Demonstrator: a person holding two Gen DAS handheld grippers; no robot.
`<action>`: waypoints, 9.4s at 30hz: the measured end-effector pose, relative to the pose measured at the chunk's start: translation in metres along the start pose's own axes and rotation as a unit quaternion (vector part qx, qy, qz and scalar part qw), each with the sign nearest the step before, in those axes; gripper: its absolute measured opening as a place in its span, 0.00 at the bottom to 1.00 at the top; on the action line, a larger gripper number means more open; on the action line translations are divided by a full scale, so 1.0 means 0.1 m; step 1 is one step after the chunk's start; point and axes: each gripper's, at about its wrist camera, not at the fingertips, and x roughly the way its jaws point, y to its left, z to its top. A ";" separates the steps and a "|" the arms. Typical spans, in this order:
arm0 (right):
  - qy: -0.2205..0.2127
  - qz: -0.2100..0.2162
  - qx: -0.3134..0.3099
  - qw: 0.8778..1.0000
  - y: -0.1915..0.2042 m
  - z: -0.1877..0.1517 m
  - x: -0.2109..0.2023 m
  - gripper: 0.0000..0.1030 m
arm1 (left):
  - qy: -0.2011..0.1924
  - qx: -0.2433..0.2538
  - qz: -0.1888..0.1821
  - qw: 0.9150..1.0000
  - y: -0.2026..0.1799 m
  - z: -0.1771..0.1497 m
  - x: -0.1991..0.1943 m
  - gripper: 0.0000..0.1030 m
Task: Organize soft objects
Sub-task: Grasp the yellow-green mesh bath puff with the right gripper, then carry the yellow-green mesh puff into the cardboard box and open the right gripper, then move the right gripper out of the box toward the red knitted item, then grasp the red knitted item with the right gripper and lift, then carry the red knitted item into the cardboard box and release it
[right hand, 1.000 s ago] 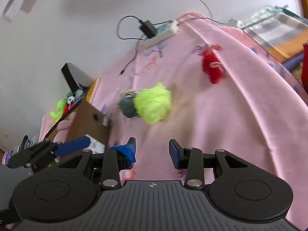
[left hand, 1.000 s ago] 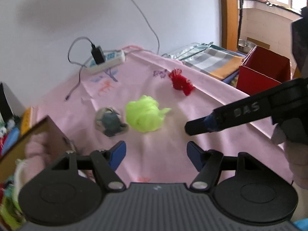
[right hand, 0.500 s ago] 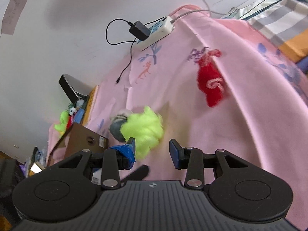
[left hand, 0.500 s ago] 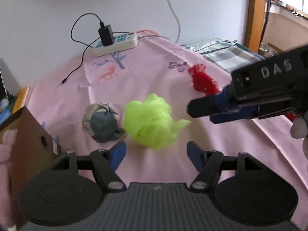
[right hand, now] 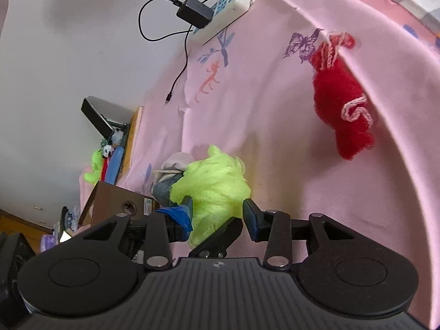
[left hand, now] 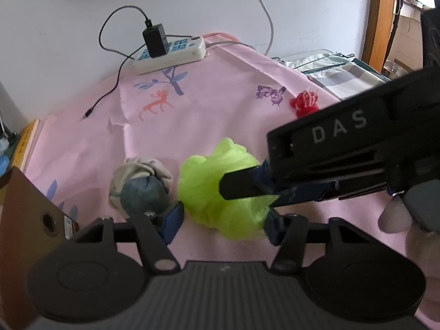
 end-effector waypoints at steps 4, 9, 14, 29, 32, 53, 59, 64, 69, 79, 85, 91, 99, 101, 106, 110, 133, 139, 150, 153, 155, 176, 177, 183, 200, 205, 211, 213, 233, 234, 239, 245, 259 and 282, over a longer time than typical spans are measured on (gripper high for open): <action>0.002 0.006 -0.021 1.000 0.02 -0.01 0.01 0.21 | 0.004 -0.011 -0.007 1.000 0.04 0.00 0.00 0.53; 0.007 0.007 -0.045 0.999 0.06 -0.06 -0.03 0.19 | 0.007 -0.016 -0.020 1.000 0.04 -0.03 -0.09 0.49; 0.007 0.003 -0.074 0.997 0.14 -0.18 -0.14 0.19 | -0.002 -0.003 -0.019 1.000 -0.04 -0.14 -0.28 0.49; 0.000 -0.010 -0.116 0.993 0.62 -0.80 -0.35 0.19 | -0.052 0.045 -0.021 0.997 -0.01 -0.62 -1.05 0.48; -0.023 -0.011 -0.120 0.992 0.78 -0.93 -0.42 0.19 | -0.073 0.051 -0.030 0.996 0.10 -0.68 -1.24 0.48; -0.120 0.024 -0.203 0.971 2.14 -1.49 -0.23 0.19 | -0.181 0.075 0.007 0.981 1.26 -1.00 -2.28 0.49; -0.093 0.016 -0.196 0.976 2.34 -1.53 0.04 0.19 | -0.162 0.097 0.030 0.982 1.45 -1.06 -2.24 0.50; -0.049 0.008 -0.170 0.984 2.33 -1.55 0.25 0.19 | -0.134 0.104 0.028 0.985 1.56 -1.16 -2.12 0.53; -0.025 -0.007 -0.162 0.986 2.30 -1.58 0.38 0.22 | -0.116 0.108 0.020 0.987 1.59 -1.24 -2.04 0.59; -0.017 -0.024 -0.182 0.983 2.28 -1.57 0.27 0.23 | -0.095 0.097 0.005 0.991 1.67 -1.27 -1.93 0.63; -0.078 0.003 -0.149 0.986 2.26 -1.44 0.03 0.23 | -0.115 0.108 0.009 0.987 1.59 -1.27 -2.03 0.63; -0.116 0.052 -0.170 0.977 2.54 -1.30 0.12 0.22 | -0.118 0.130 0.015 0.984 1.51 -1.27 -1.98 0.63; -0.043 0.045 -0.169 0.984 2.55 -1.29 0.52 0.21 | -0.102 0.124 -0.011 0.987 1.58 -1.30 -1.91 0.63; -0.029 0.031 -0.161 0.986 2.51 -1.29 0.57 0.21 | -0.100 0.117 -0.018 0.988 1.61 -1.30 -1.89 0.63; -0.003 -0.007 -0.134 0.991 2.39 -1.32 0.67 0.16 | -0.093 0.105 -0.041 0.989 1.70 -1.27 -1.83 0.63; 0.003 -0.042 -0.117 0.992 2.32 -1.31 0.70 0.15 | -0.079 0.076 -0.069 0.992 1.82 -1.21 -1.73 0.63; -0.027 -0.037 -0.131 0.990 2.18 -1.37 0.45 0.20 | -0.070 0.027 -0.125 0.989 1.96 -1.19 -1.78 0.63; -0.037 -0.021 -0.121 0.992 2.10 -1.41 0.33 0.22 | -0.056 0.035 -0.135 0.989 1.85 -1.23 -1.80 0.64; -0.068 0.019 -0.103 0.992 1.94 -1.44 0.04 0.22 | -0.046 0.017 -0.107 0.993 1.69 -1.25 -1.84 0.66; -0.075 0.021 -0.101 0.992 1.87 -1.43 -0.03 0.22 | -0.052 0.022 -0.091 0.994 1.61 -1.22 -1.89 0.67; -0.077 0.021 -0.097 0.992 1.80 -1.41 -0.09 0.22 | -0.059 0.028 -0.079 0.995 1.55 -1.19 -1.94 0.67; -0.065 -0.150 -0.098 0.982 0.67 -1.07 -0.58 0.20 | -0.035 0.038 -0.102 0.993 0.36 -0.64 -1.44 0.68; -0.063 -0.157 -0.096 0.981 0.60 -1.04 -0.59 0.20 | -0.032 0.035 -0.103 0.994 0.32 -0.62 -1.39 0.68; -0.058 -0.172 -0.075 0.981 0.23 -0.84 -0.68 0.20 | -0.006 0.009 -0.101 0.995 0.13 -0.49 -1.04 0.68; -0.076 -0.153 -0.021 0.985 -0.38 0.16 -0.59 0.21 | -0.002 -0.012 -0.130 0.991 -0.39 0.18 -0.02 0.68; -0.082 -0.143 -0.016 0.986 -0.46 0.44 -0.54 0.21 | -0.011 -0.013 -0.132 0.991 -0.48 0.38 0.19 0.68; -0.064 -0.127 -0.025 0.990 -0.52 0.64 -0.39 0.20 | -0.005 0.000 -0.122 0.993 -0.59 0.56 0.46 0.61; -0.061 -0.122 -0.033 0.990 -0.53 0.66 -0.35 0.20 | 0.001 0.004 -0.119 0.993 -0.60 0.58 0.54 0.55; -0.034 -0.080 -0.041 0.995 -0.35 0.41 -0.31 0.07 | 0.025 0.010 -0.143 0.989 -0.49 0.41 0.32 0.20; -0.033 -0.078 -0.040 0.996 -0.32 0.36 -0.33 0.07 | 0.025 0.014 -0.141 0.990 -0.48 0.38 0.26 0.20; -0.026 -0.065 -0.048 0.996 -0.12 0.11 -0.39 0.07 | 0.016 0.039 -0.127 0.991 -0.43 0.14 -0.12 0.20; -0.009 -0.052 -0.061 0.997 0.19 -0.26 -0.36 0.07 | -0.002 0.062 -0.123 0.991 -0.34 -0.21 -0.58 0.20; -0.008 -0.028 -0.043 0.999 0.89 -1.01 -0.35 0.06 | -0.046 0.083 -0.133 0.986 0.30 -0.86 -1.42 0.20; -0.117 0.057 -0.080 0.988 1.97 -1.32 -0.11 0.06 | -0.164 0.110 -0.087 0.977 1.25 -0.94 -2.03 0.25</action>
